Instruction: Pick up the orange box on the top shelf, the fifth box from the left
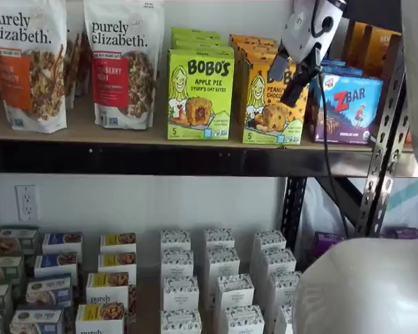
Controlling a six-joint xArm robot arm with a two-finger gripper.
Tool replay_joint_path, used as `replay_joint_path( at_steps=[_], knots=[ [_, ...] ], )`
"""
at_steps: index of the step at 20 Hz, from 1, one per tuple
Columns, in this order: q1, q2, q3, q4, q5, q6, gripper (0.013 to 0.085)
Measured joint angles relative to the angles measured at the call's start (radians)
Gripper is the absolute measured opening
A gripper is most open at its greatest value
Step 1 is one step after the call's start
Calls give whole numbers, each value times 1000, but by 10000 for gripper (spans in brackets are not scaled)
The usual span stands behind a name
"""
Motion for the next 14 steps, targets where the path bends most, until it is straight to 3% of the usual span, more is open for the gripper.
replay_joint_path(
  at_steps=[4, 14],
  knots=[
    [-6, 6, -18, -3, -21, -3, 850],
    [22, 49, -99, -88, -58, 12, 850]
  ],
)
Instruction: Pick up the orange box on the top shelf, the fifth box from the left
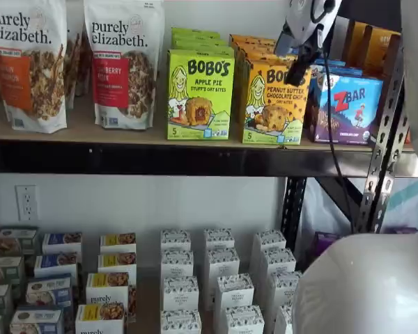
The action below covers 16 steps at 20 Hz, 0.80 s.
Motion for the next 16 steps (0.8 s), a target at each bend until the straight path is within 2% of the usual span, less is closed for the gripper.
replay_joint_path(
  at_steps=[5, 10, 16],
  knots=[
    [14, 84, -114, -40, 72, 10, 850],
    [23, 192, -239, -39, 156, 24, 850],
    [13, 270, -310, -2, 202, 26, 850]
  ],
)
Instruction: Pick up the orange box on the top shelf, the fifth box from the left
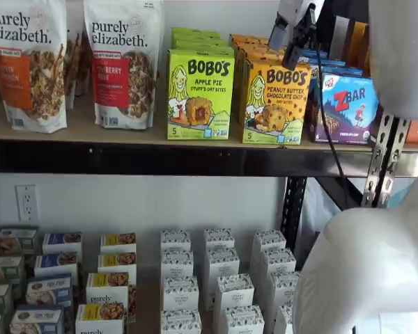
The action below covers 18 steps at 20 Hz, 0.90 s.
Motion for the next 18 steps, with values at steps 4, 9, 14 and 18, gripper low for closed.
replay_joint_path(
  at_steps=[4, 9, 14, 18],
  knots=[
    [-7, 5, 15, 18, -35, -7, 850],
    [-12, 6, 31, 27, -68, -14, 850],
    [1, -2, 58, 3, -117, -14, 850],
    [5, -13, 82, 4, -154, -13, 850]
  ],
)
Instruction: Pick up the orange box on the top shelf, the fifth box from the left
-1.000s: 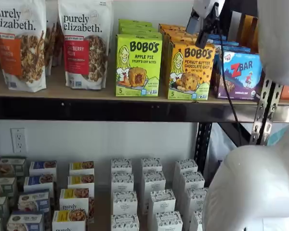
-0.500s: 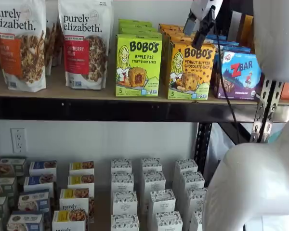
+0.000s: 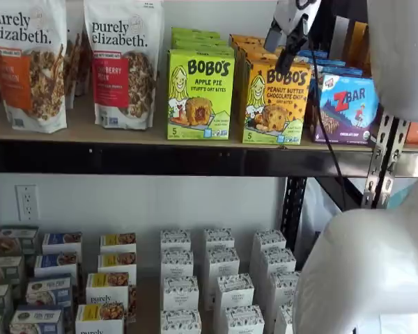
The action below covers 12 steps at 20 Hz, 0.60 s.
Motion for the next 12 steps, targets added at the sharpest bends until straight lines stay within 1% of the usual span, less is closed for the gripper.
replay_joint_path(
  at_steps=[4, 10, 12],
  knots=[
    [-4, -2, 10, 12, -19, -4, 850],
    [-23, 33, -34, 27, 47, -15, 850],
    [-26, 34, -34, 28, 47, -18, 850]
  ],
)
